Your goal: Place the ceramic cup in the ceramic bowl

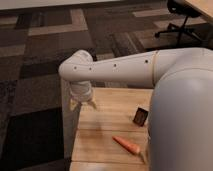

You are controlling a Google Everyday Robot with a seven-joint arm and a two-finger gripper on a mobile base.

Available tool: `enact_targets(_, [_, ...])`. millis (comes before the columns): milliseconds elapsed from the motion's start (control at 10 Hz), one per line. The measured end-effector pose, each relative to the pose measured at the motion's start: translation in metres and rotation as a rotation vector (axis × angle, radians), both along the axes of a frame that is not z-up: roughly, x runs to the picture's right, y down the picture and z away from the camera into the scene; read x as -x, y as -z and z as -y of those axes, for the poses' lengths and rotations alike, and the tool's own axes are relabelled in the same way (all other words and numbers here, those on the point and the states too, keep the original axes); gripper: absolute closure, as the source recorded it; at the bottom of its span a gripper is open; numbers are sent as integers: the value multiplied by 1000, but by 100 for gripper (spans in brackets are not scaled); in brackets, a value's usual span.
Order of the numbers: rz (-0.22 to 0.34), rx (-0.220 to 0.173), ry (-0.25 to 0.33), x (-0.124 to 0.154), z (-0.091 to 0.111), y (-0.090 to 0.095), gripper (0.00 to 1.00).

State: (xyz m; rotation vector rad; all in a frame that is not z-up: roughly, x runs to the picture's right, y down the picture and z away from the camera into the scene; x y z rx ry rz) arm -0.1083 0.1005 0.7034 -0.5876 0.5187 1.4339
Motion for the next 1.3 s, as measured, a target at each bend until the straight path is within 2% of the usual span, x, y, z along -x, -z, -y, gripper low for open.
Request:
enact_targets(300, [0, 0, 0, 0, 0, 0, 35])
enact_targets(600, [-19, 8, -29, -11, 4, -1, 35])
enact_targets(700, [-41, 10, -56, -25, 8, -3, 35])
enact_targets(900, [-36, 18, -114, -42, 18, -4, 35])
enact_targets(1100, [1, 9, -203, -88, 39, -3, 35])
enact_targets(1200, [-7, -4, -224, -113, 49, 1, 35])
enact_targets(1300, [-42, -18, -235, -155, 61, 13, 35])
